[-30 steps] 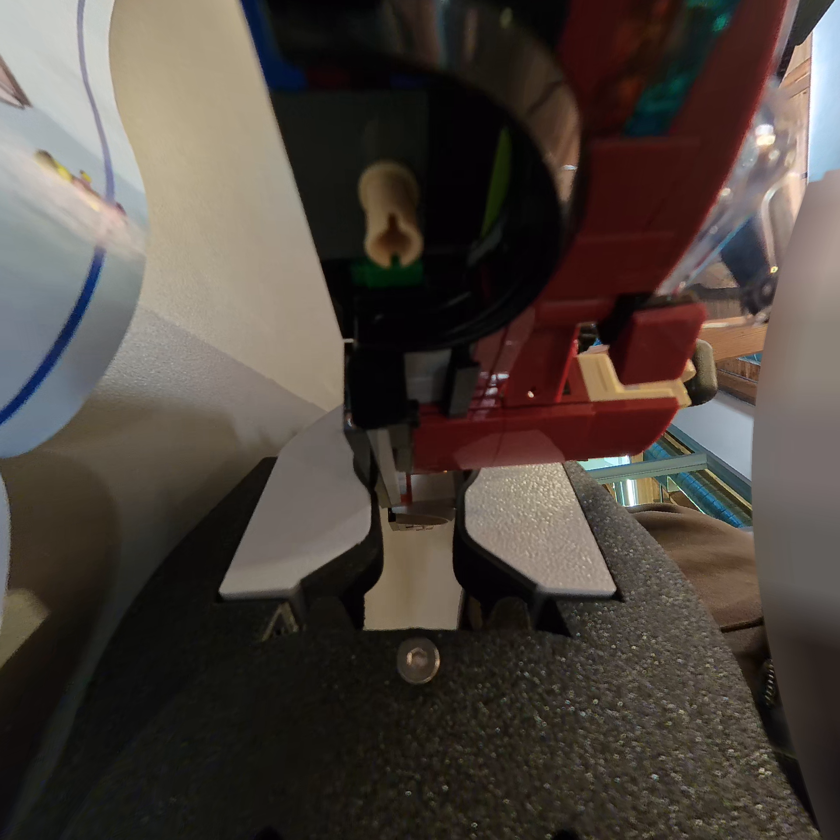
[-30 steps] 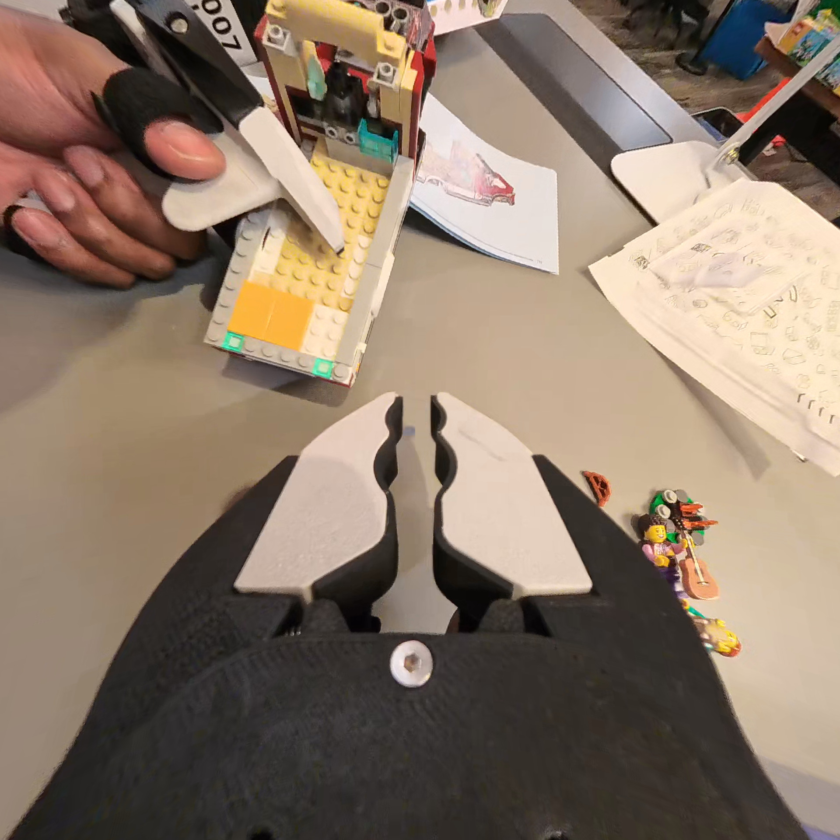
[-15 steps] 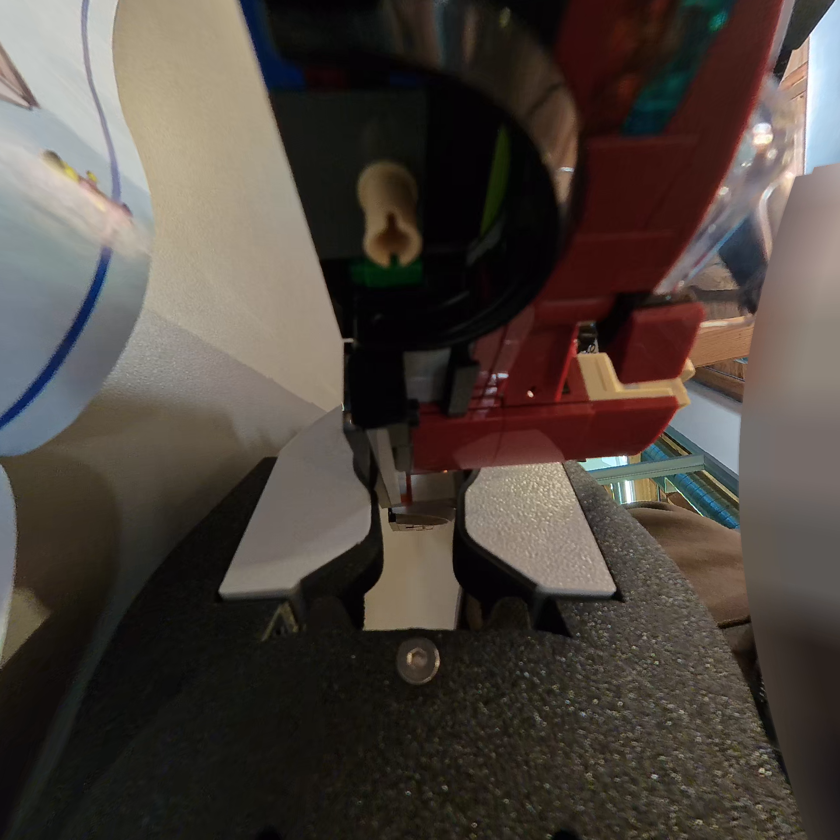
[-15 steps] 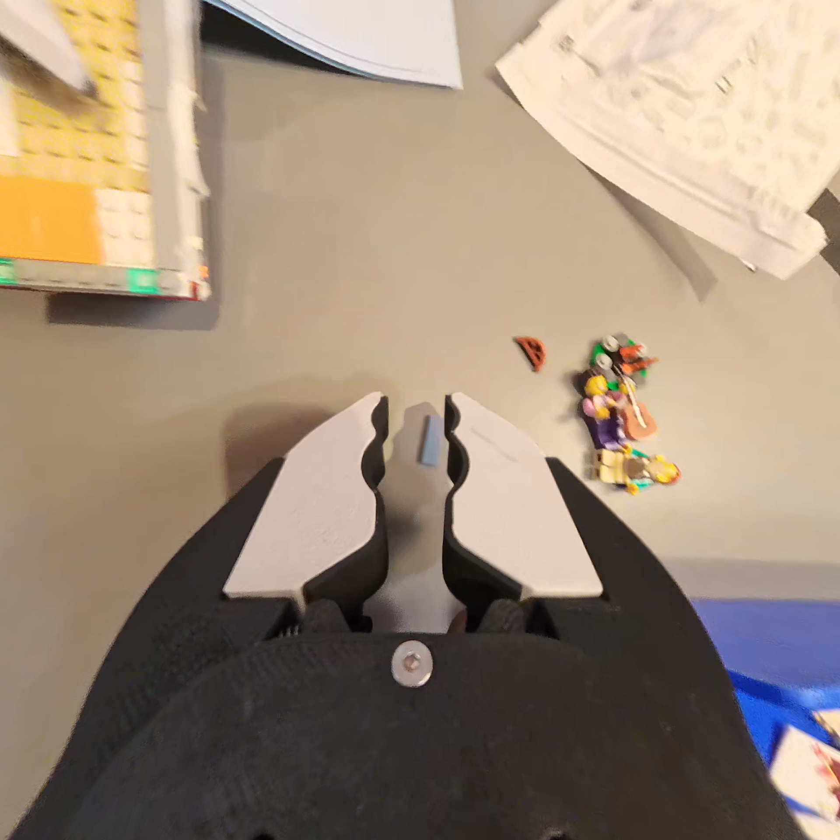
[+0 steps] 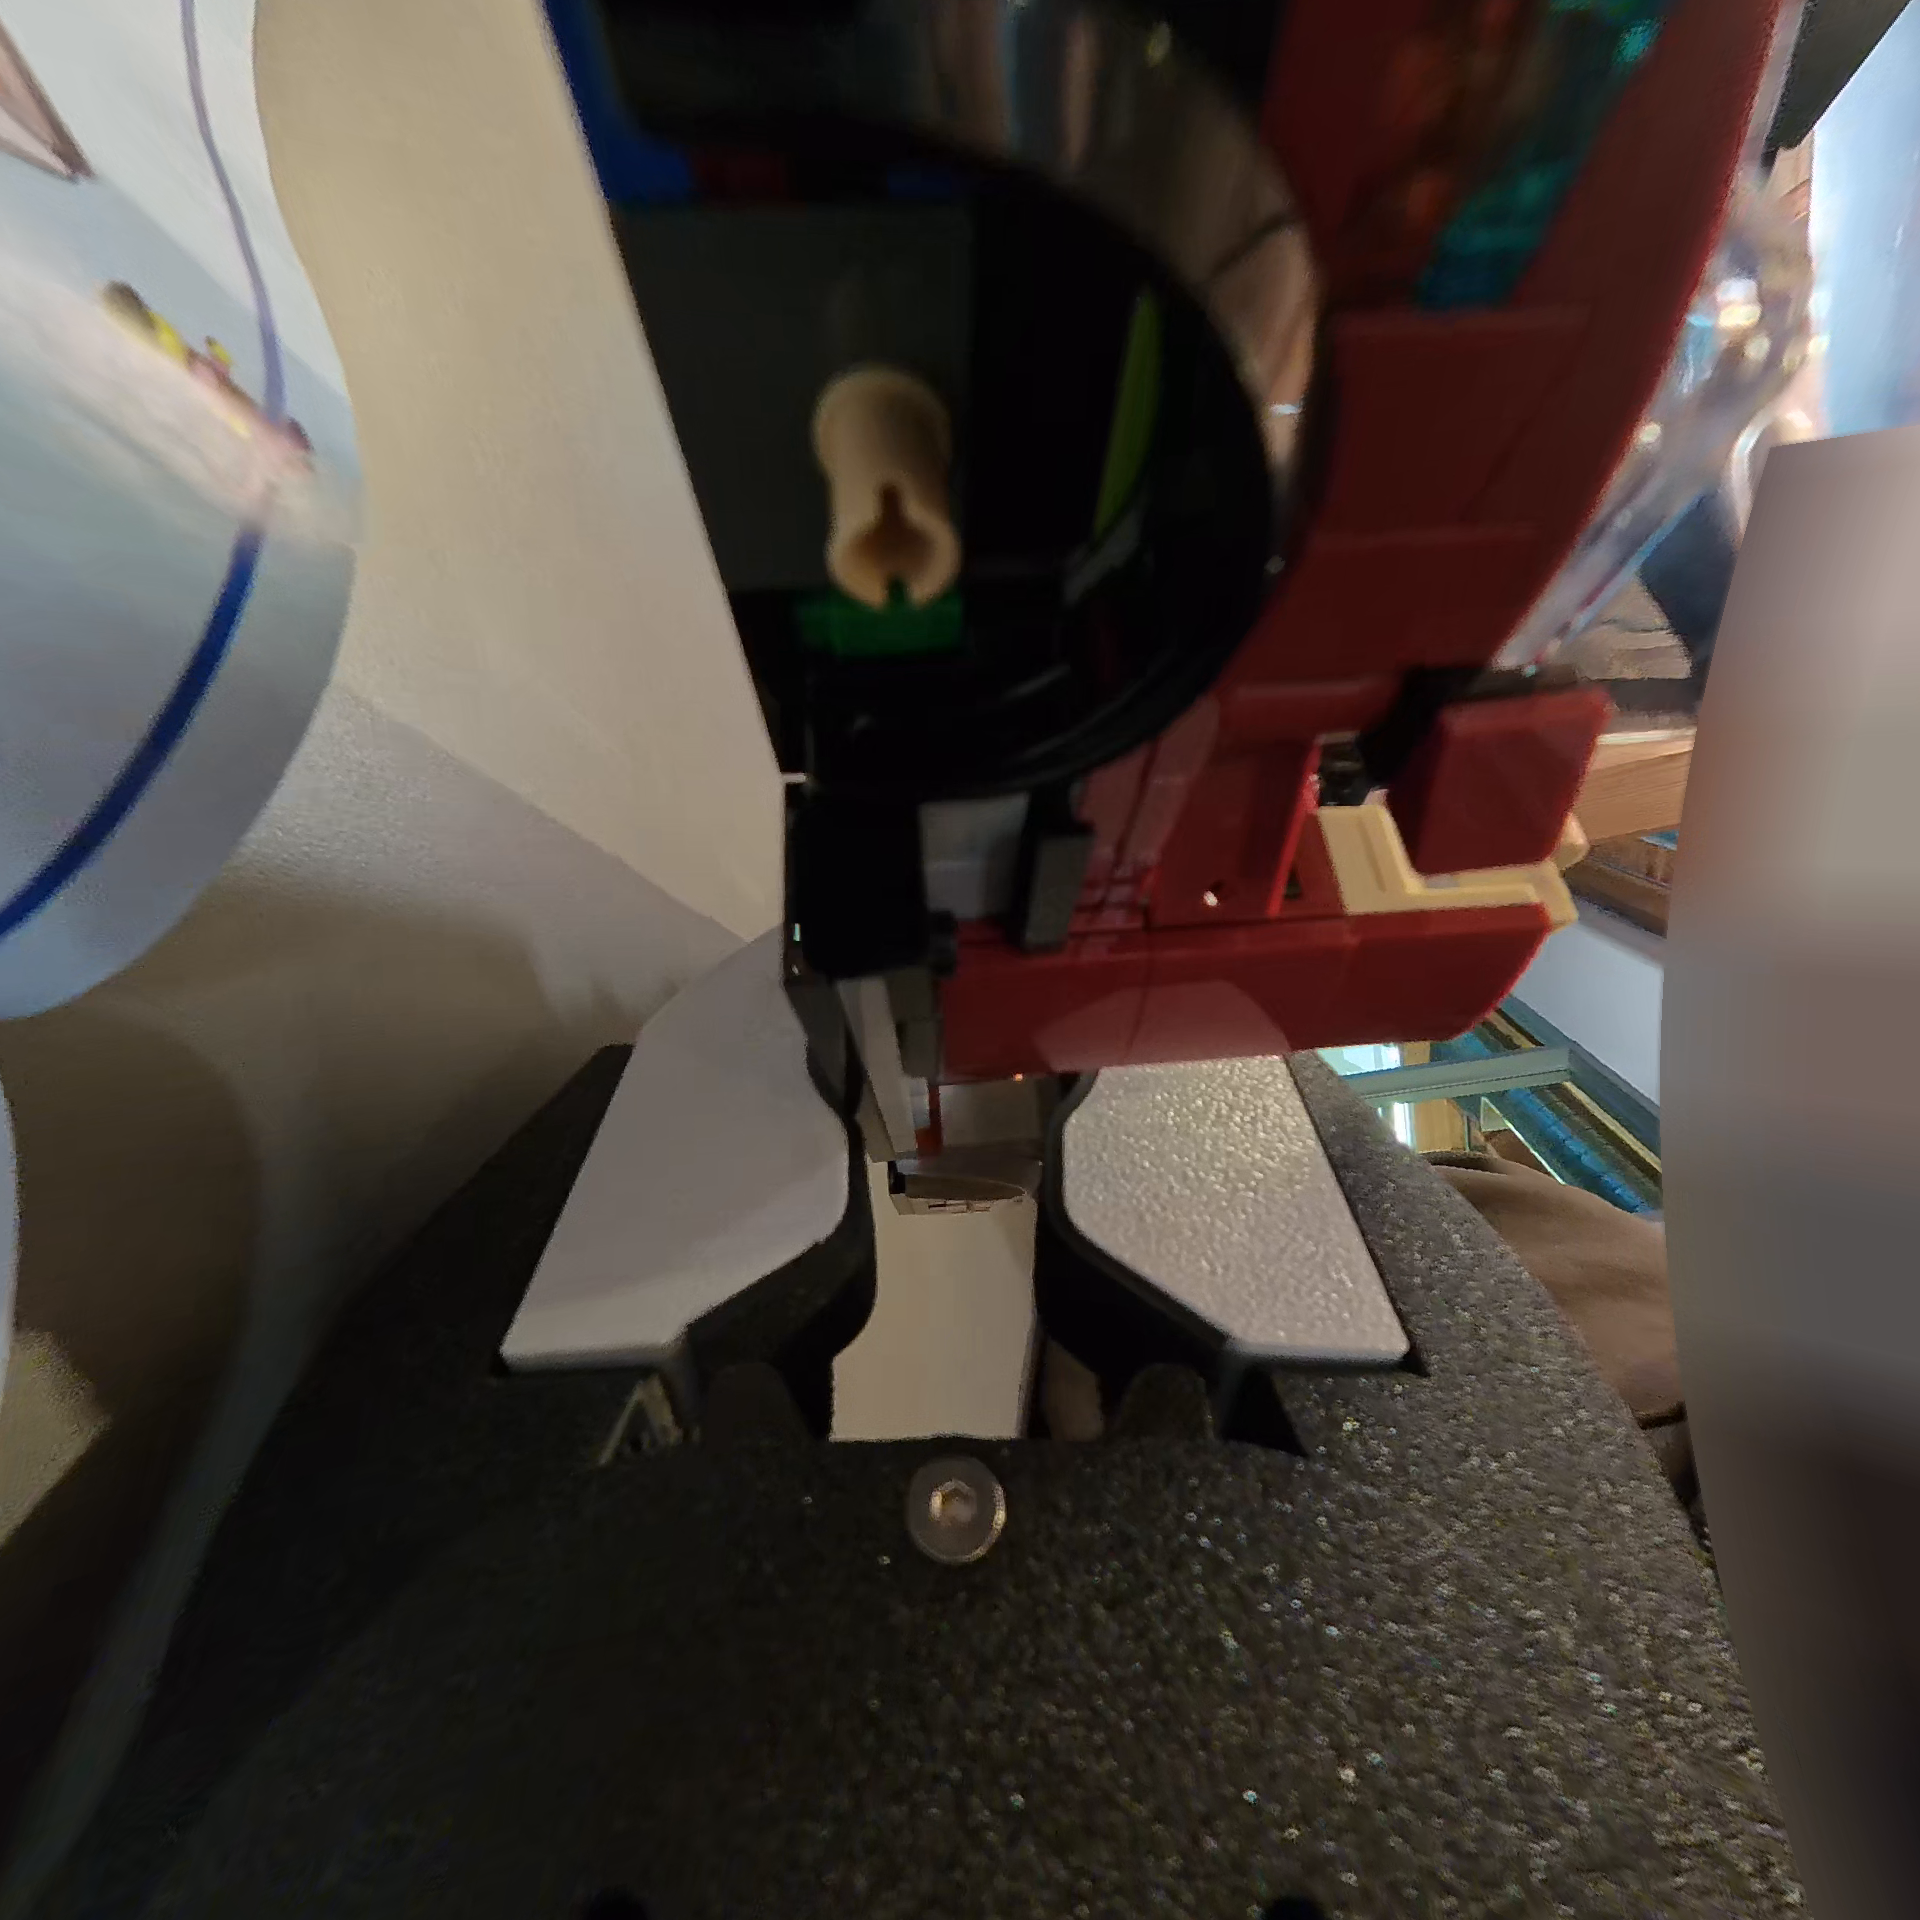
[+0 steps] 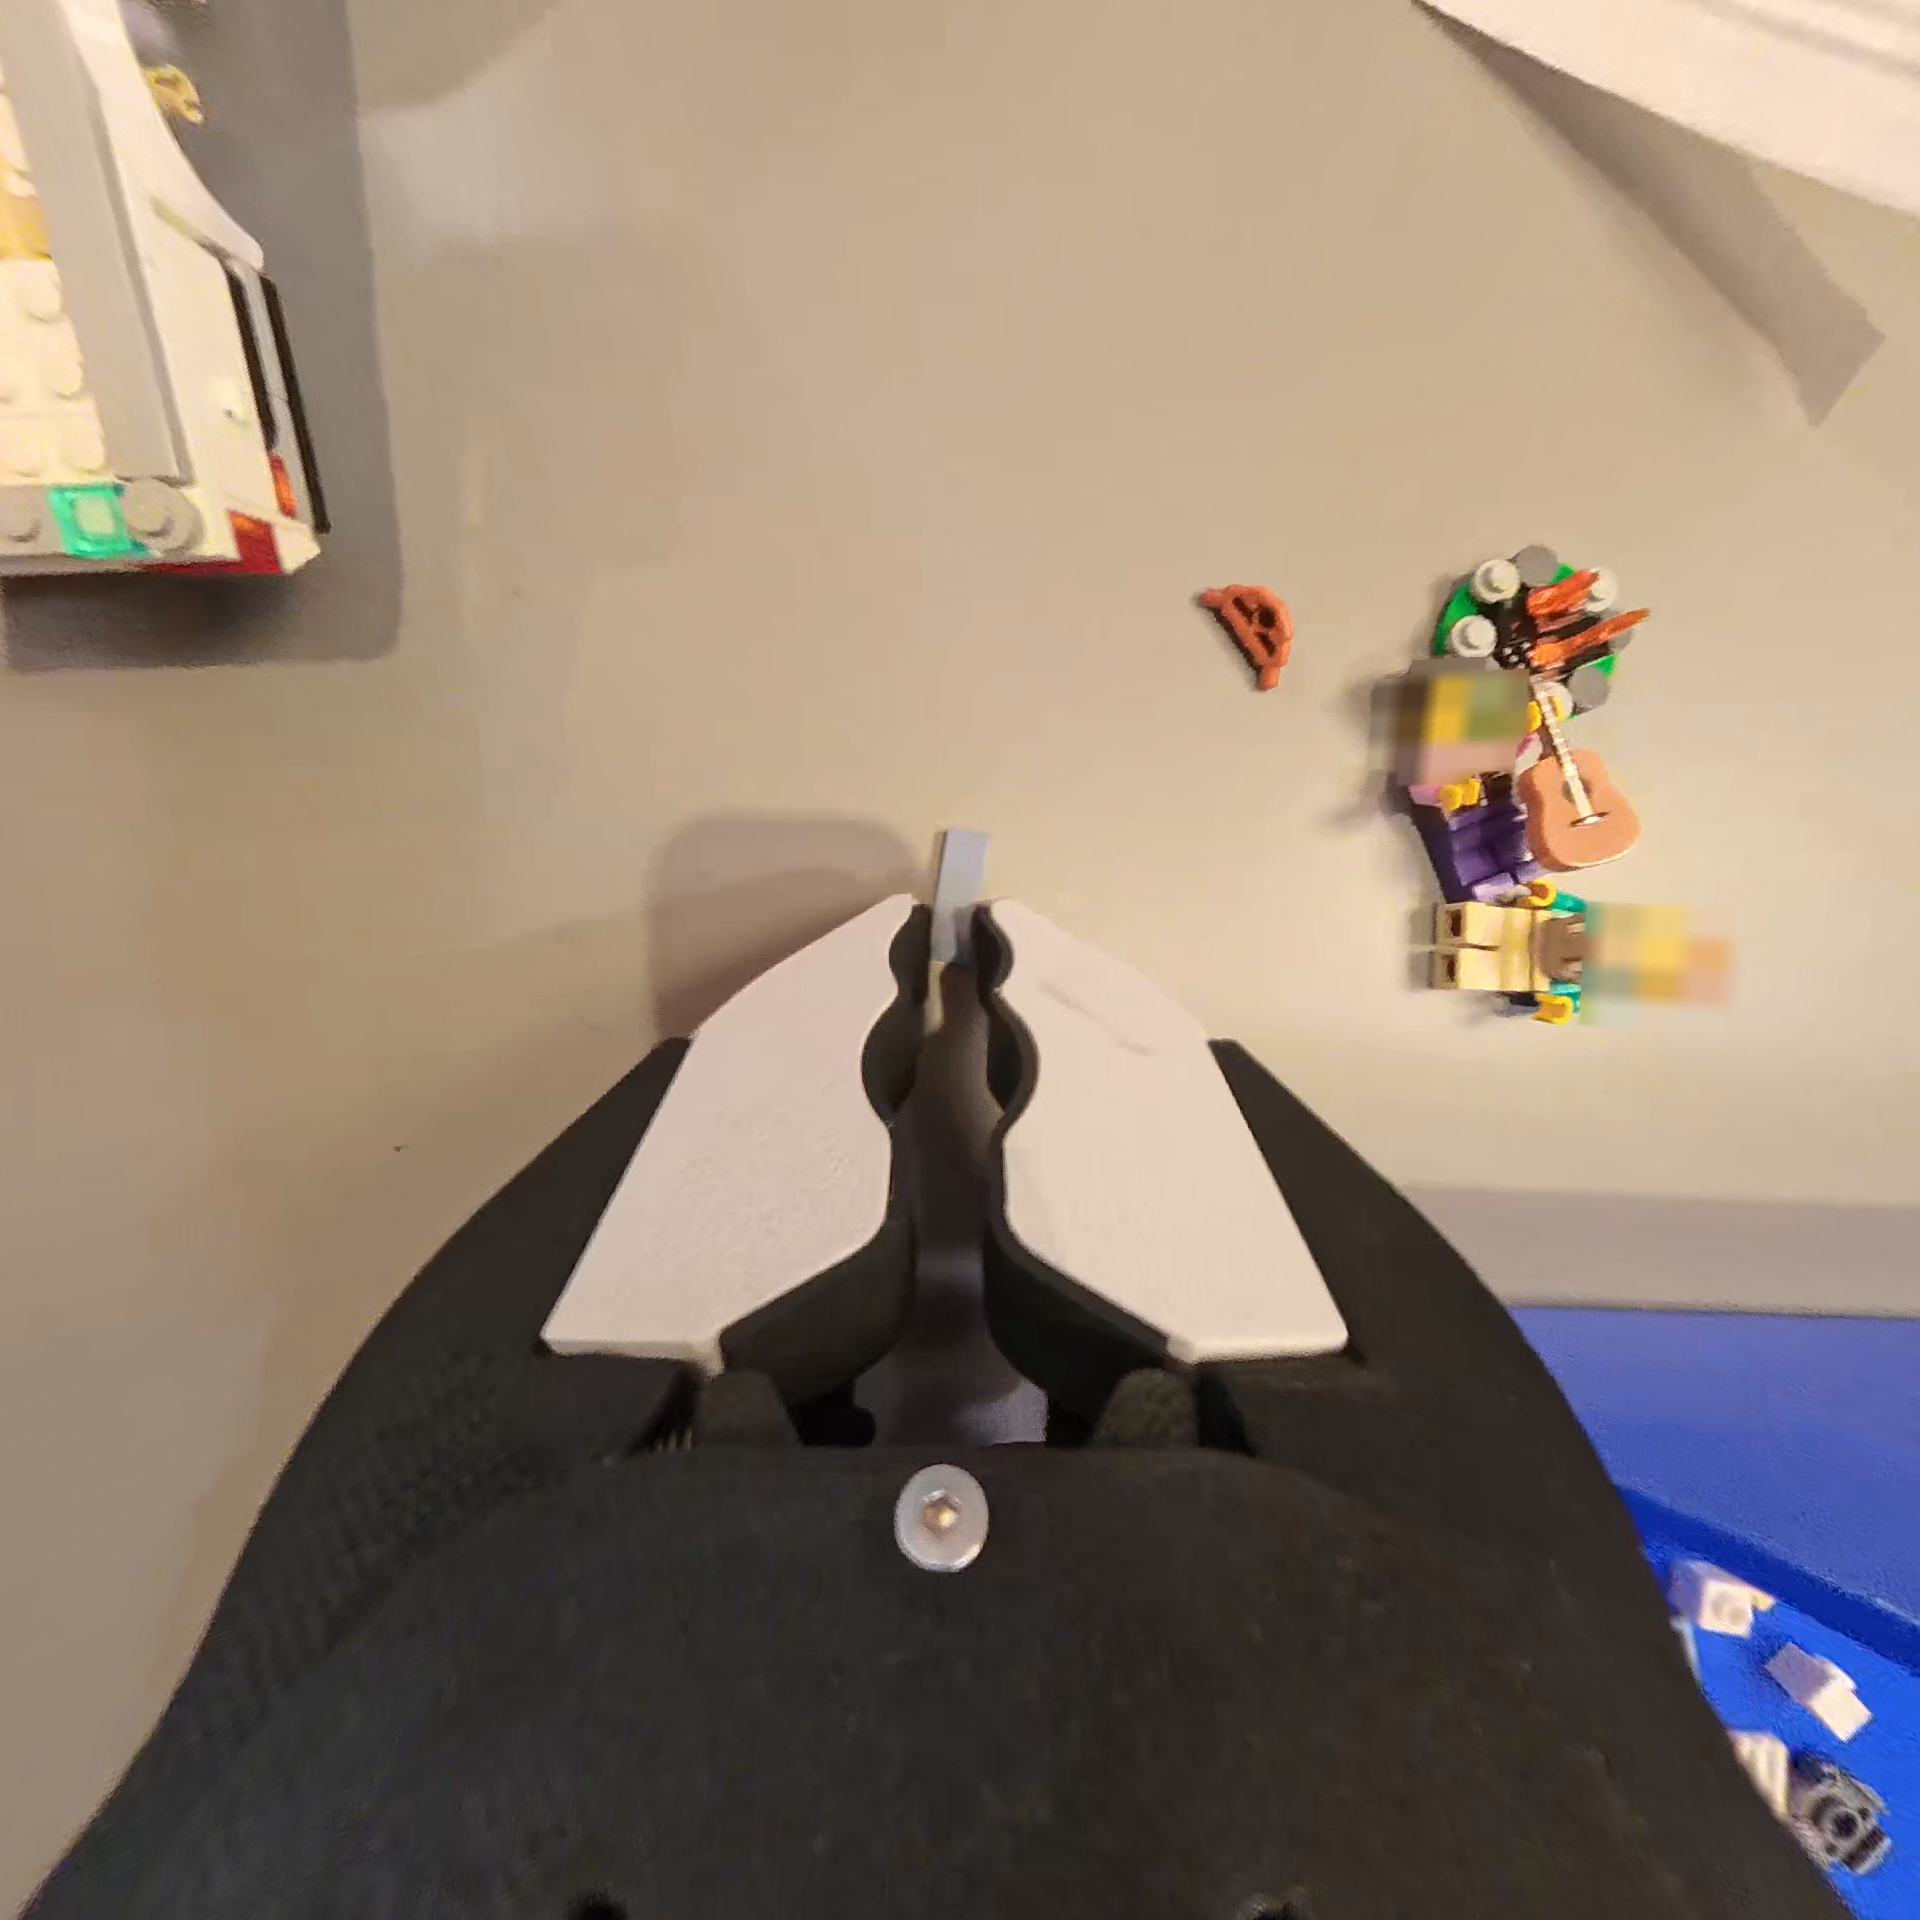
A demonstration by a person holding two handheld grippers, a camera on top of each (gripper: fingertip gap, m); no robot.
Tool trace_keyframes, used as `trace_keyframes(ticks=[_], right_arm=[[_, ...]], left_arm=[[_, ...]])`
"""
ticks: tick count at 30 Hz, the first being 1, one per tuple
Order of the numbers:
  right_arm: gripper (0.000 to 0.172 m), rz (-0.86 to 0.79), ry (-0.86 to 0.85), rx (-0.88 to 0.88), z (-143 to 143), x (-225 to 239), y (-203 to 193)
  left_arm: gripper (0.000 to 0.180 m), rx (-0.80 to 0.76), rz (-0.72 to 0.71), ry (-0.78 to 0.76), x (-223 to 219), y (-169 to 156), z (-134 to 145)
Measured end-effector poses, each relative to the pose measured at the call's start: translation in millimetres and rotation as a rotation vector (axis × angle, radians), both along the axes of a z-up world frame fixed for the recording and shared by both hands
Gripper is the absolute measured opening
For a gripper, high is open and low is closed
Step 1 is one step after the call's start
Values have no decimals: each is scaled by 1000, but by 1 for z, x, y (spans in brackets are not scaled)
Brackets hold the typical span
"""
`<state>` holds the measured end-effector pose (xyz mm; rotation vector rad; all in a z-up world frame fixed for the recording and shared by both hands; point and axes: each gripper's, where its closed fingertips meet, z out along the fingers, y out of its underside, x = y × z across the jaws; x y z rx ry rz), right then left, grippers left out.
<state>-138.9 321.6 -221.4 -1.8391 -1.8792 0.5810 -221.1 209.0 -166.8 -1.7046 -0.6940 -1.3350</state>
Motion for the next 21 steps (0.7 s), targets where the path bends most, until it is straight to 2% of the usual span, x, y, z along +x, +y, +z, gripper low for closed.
trace_keyframes(ticks=[6,9,16,21], right_arm=[[7,25,2,0,0,-2,-5],[7,55,54,-15,11,-8,-15],[8,186,246,-177,60,-28,-74],[8,234,258,-235,65,-45,-111]], left_arm=[[32,-1,-12,-27,6,0,0],[32,-5,-7,-48,7,0,0],[32,-10,36,-86,2,1,-1],[32,13,45,-104,2,1,2]])
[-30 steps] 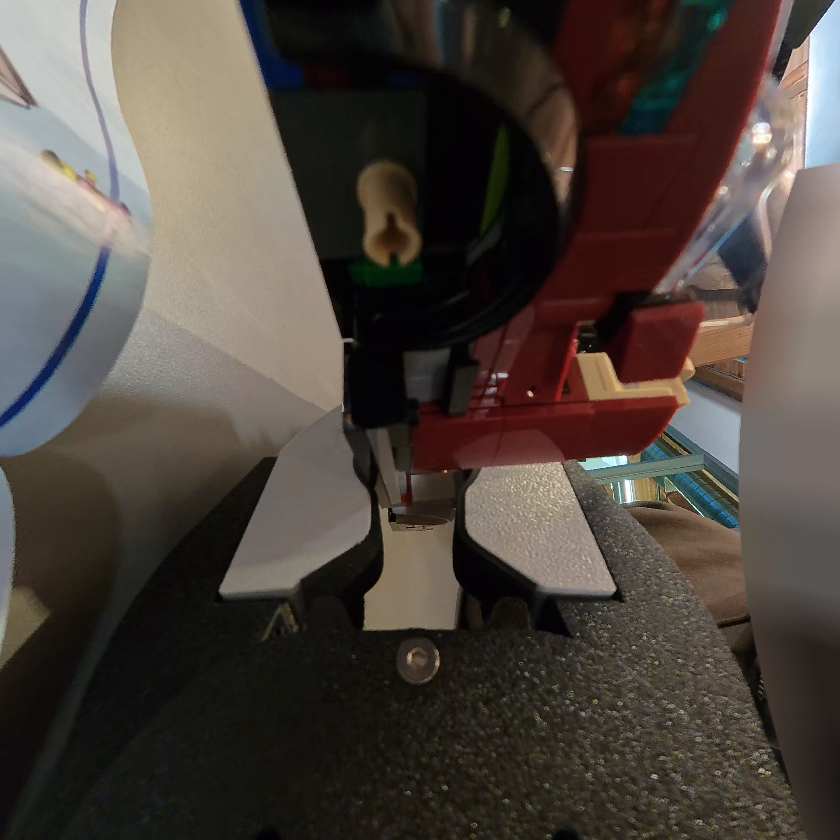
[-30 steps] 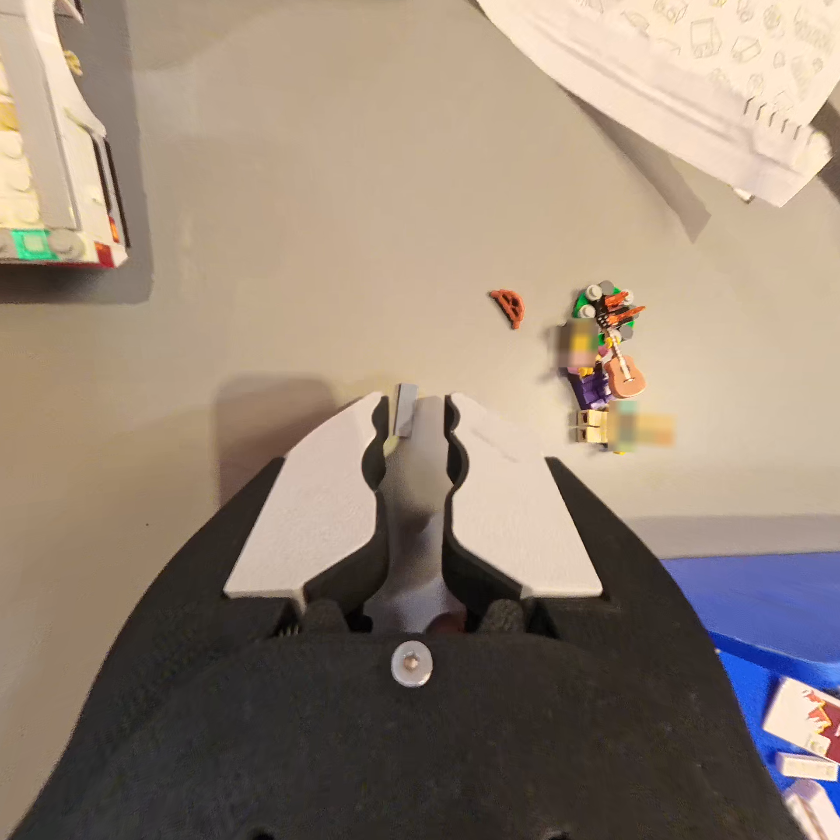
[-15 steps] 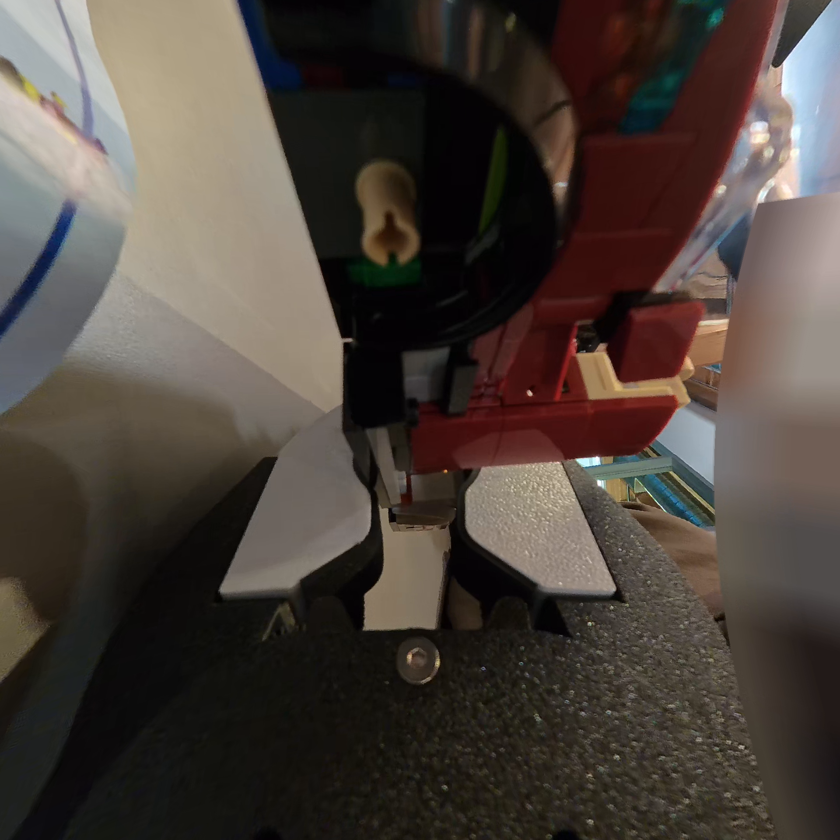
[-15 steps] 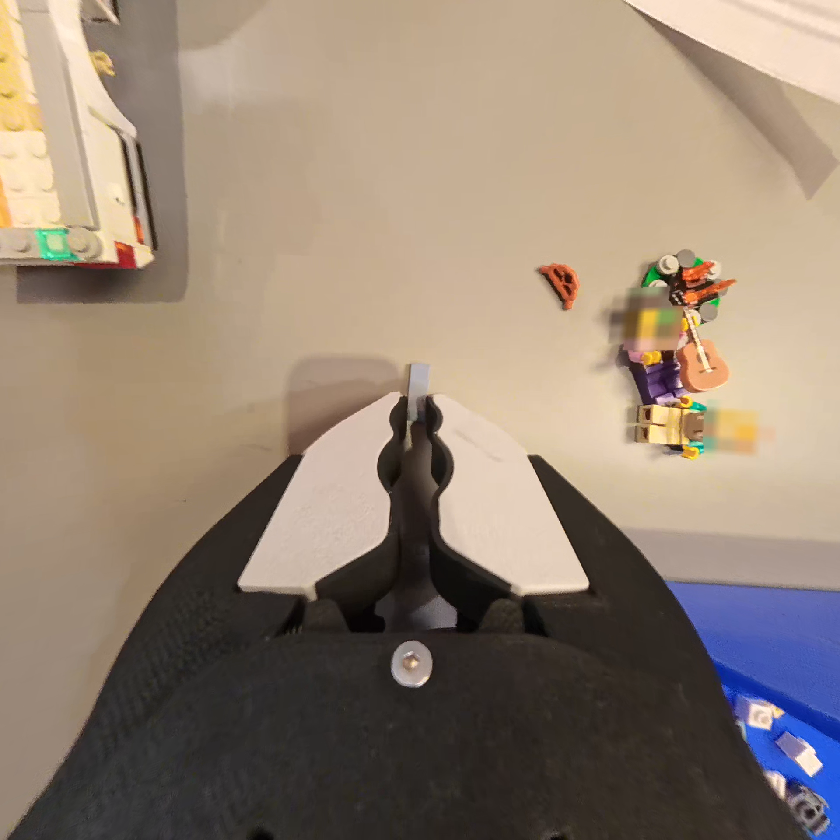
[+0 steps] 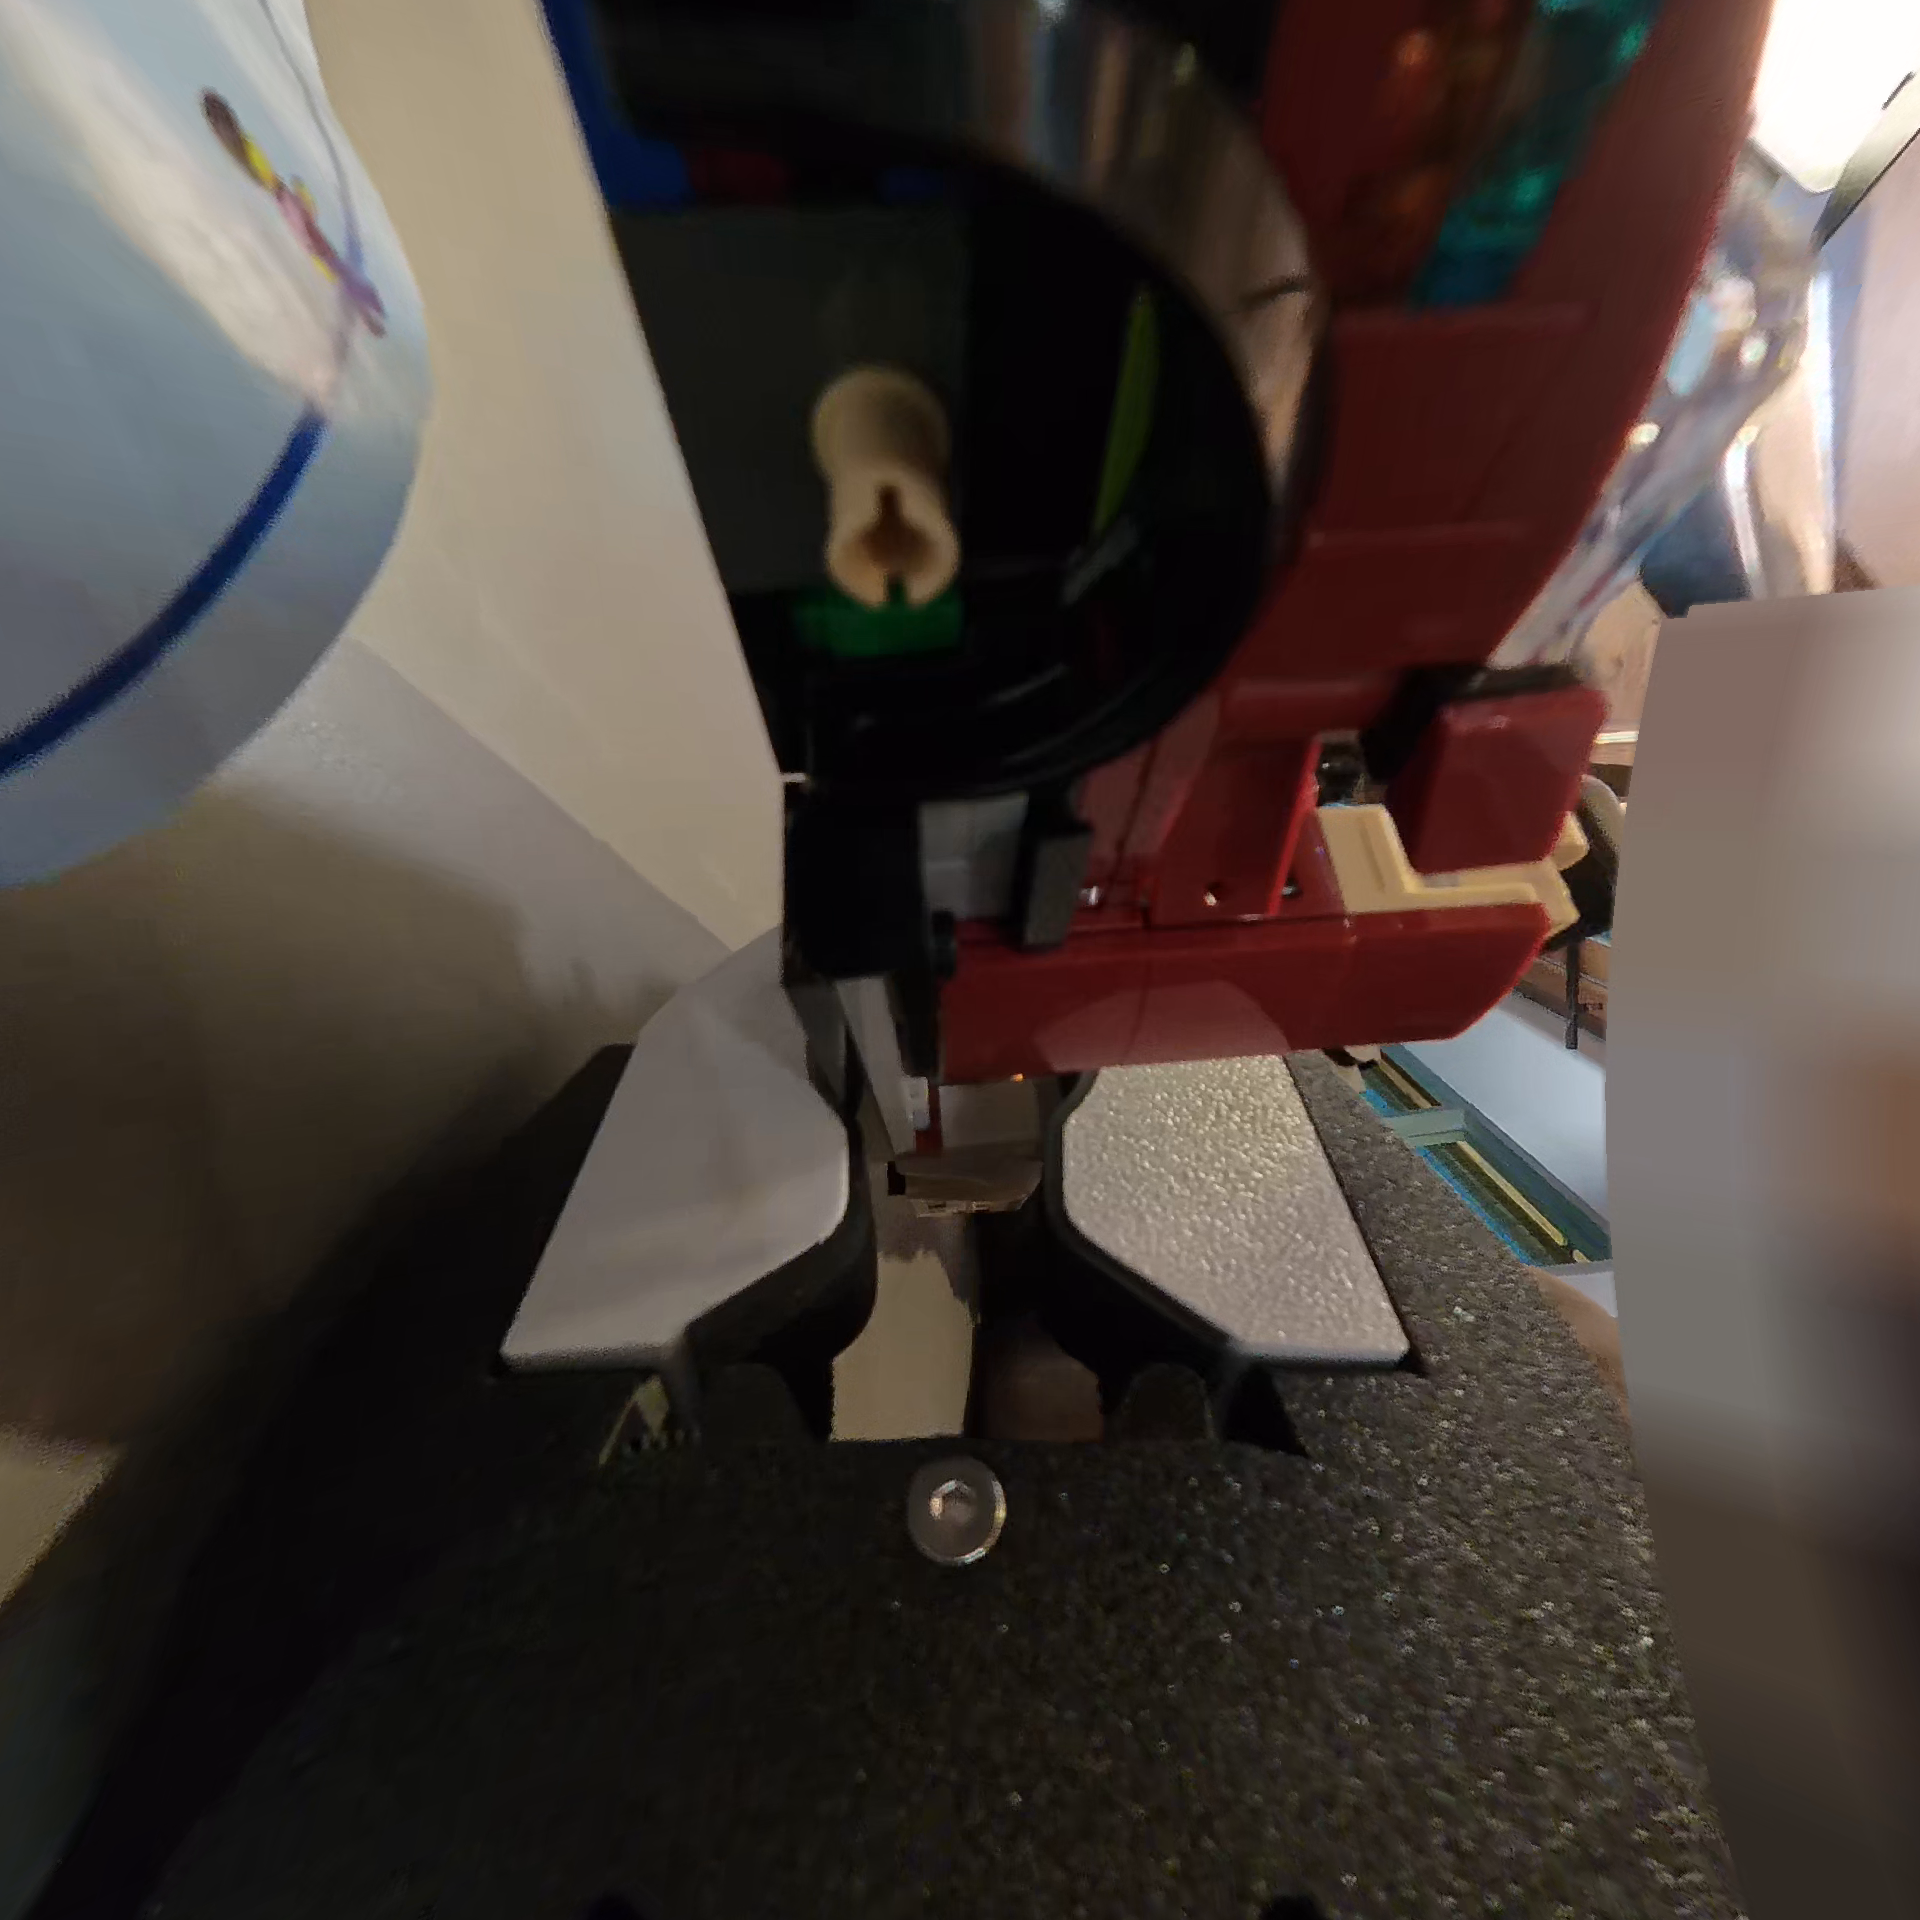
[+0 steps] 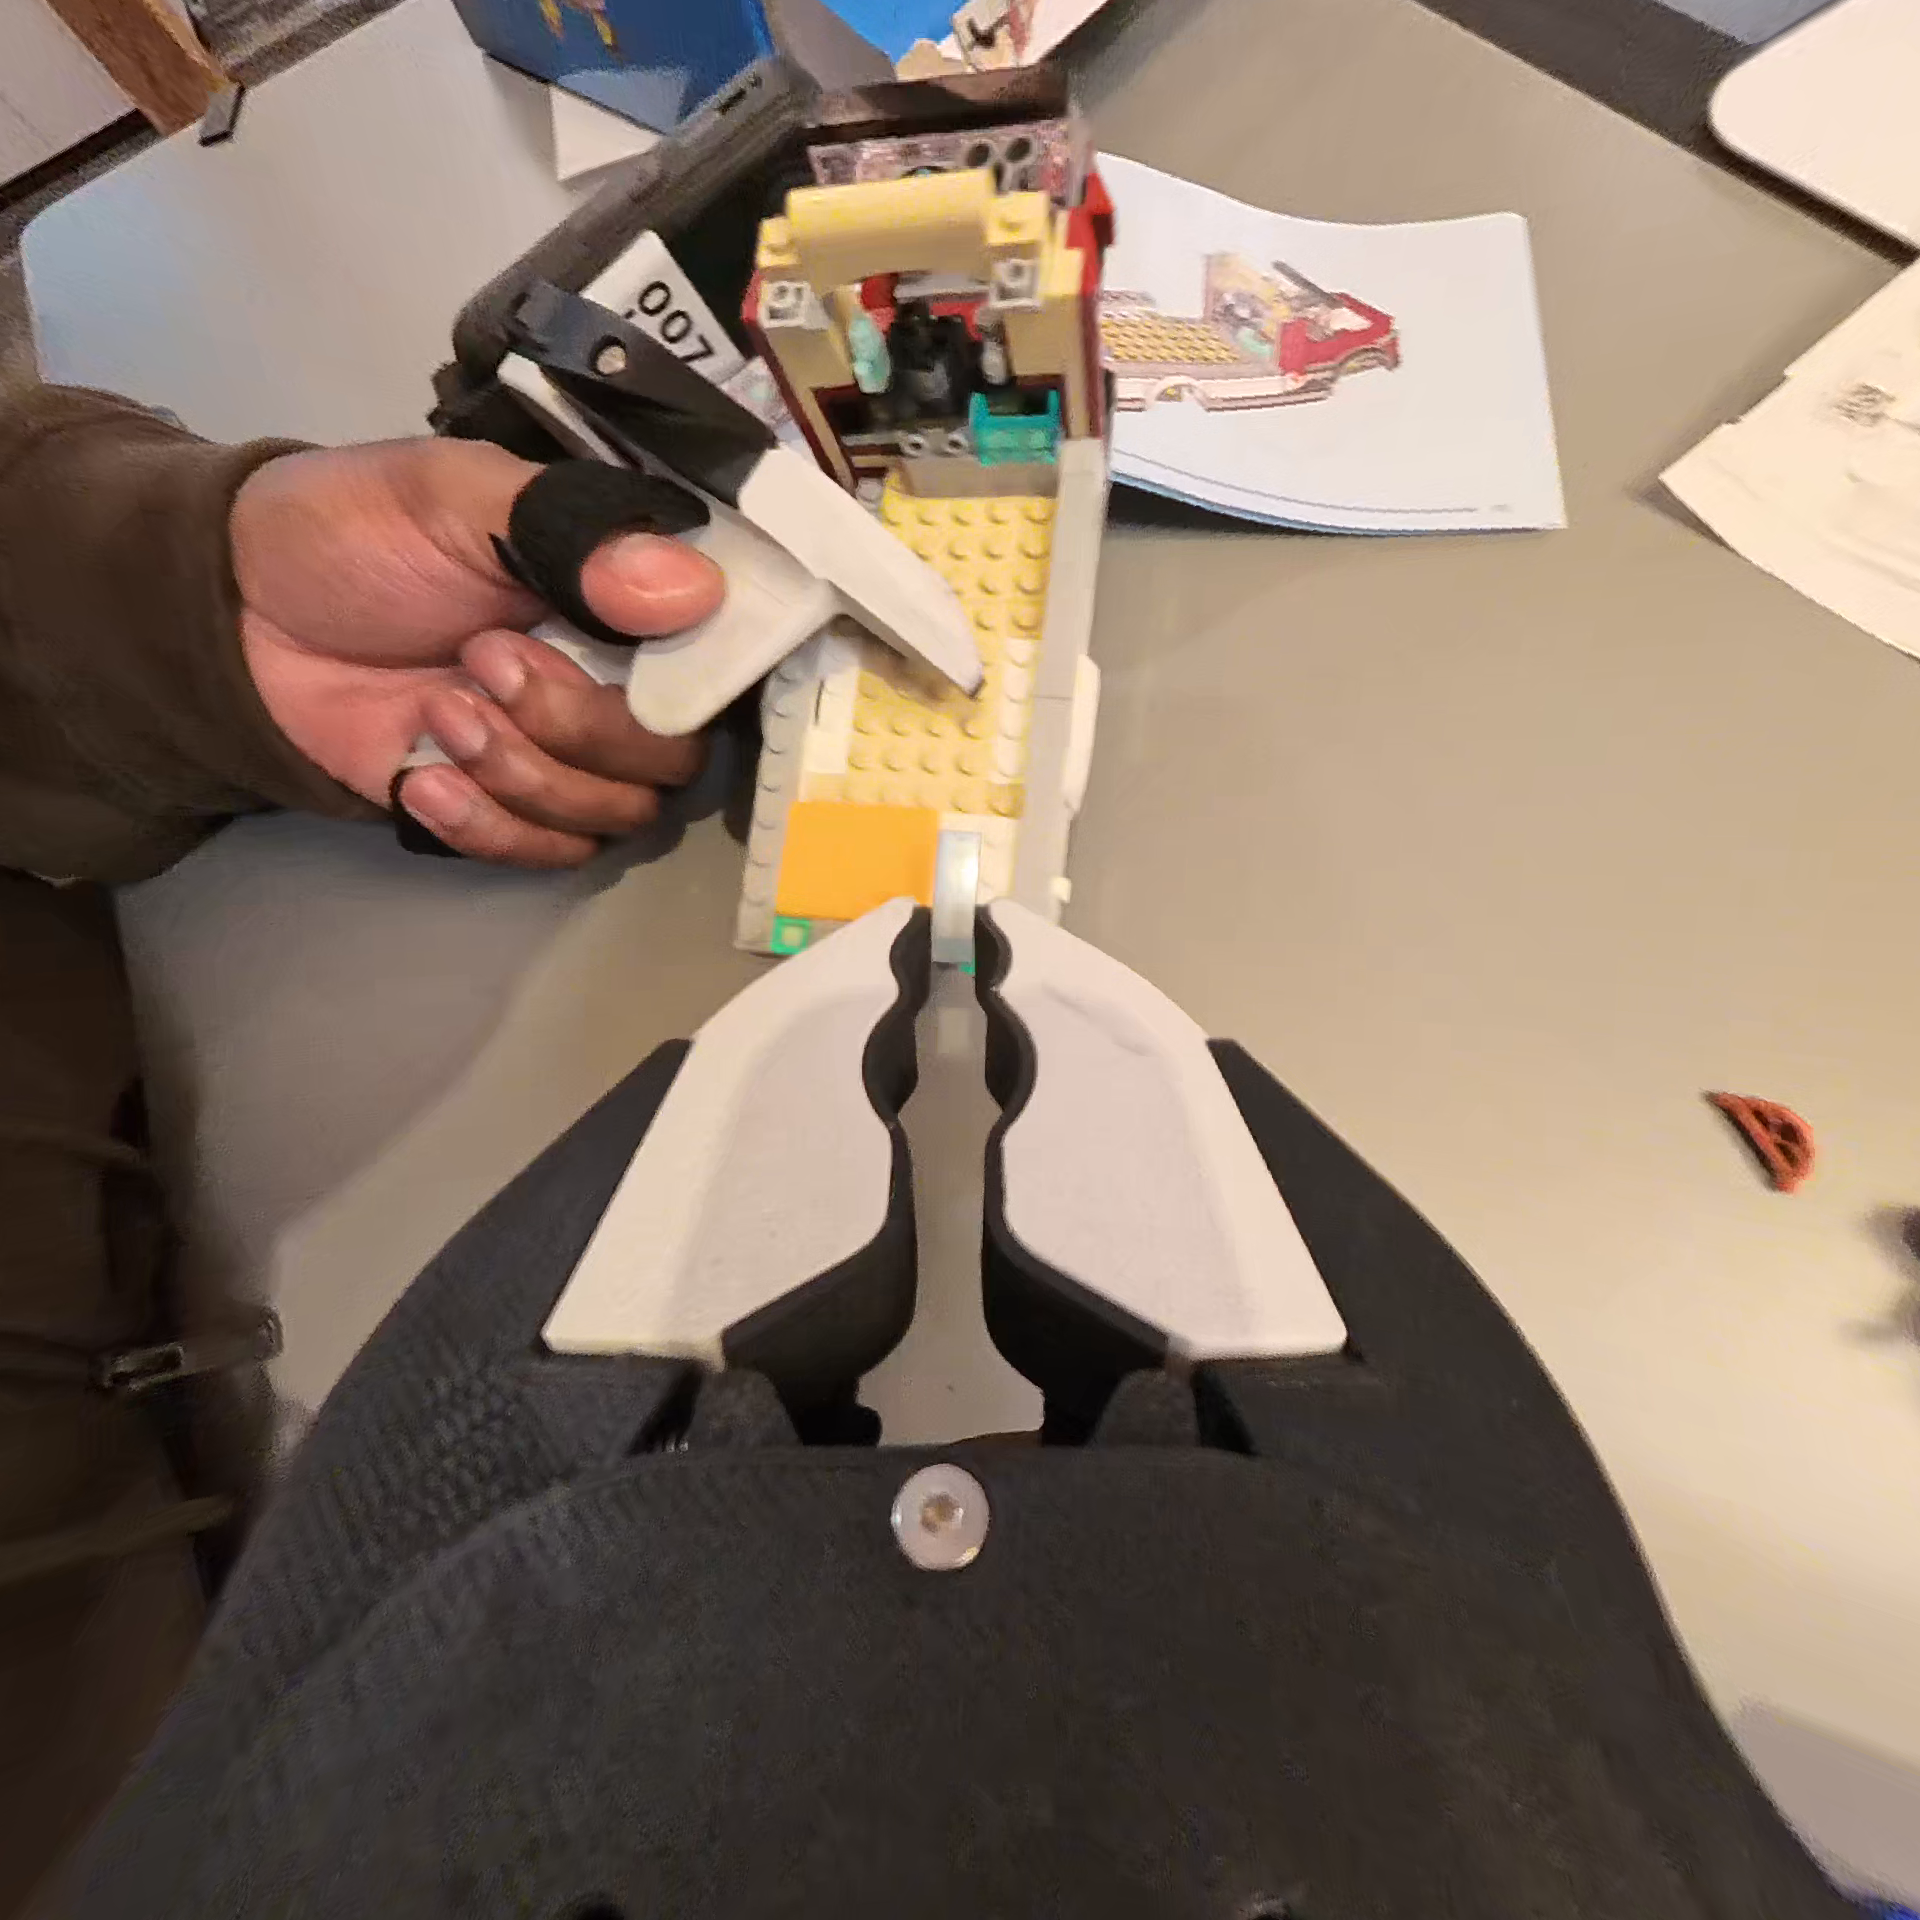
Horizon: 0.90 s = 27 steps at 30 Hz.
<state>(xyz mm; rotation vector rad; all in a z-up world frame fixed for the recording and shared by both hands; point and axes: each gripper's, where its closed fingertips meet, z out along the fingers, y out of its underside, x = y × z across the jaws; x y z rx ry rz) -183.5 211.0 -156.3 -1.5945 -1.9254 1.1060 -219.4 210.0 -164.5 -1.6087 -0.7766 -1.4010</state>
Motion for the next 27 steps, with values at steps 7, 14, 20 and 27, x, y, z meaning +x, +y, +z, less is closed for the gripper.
trace_keyframes(ticks=[7,14,20,27], right_arm=[[8,-19,2,32,1,-5,-5],[8,-11,-6,55,-1,-3,-5],[10,-13,3,61,1,-3,-5],[18,-19,69,22,14,-3,-2]], left_arm=[[33,38,-15,-11,6,0,6],[33,49,-10,-9,5,0,7],[33,59,-8,-9,5,-1,9],[32,83,-8,-11,4,-1,12]])
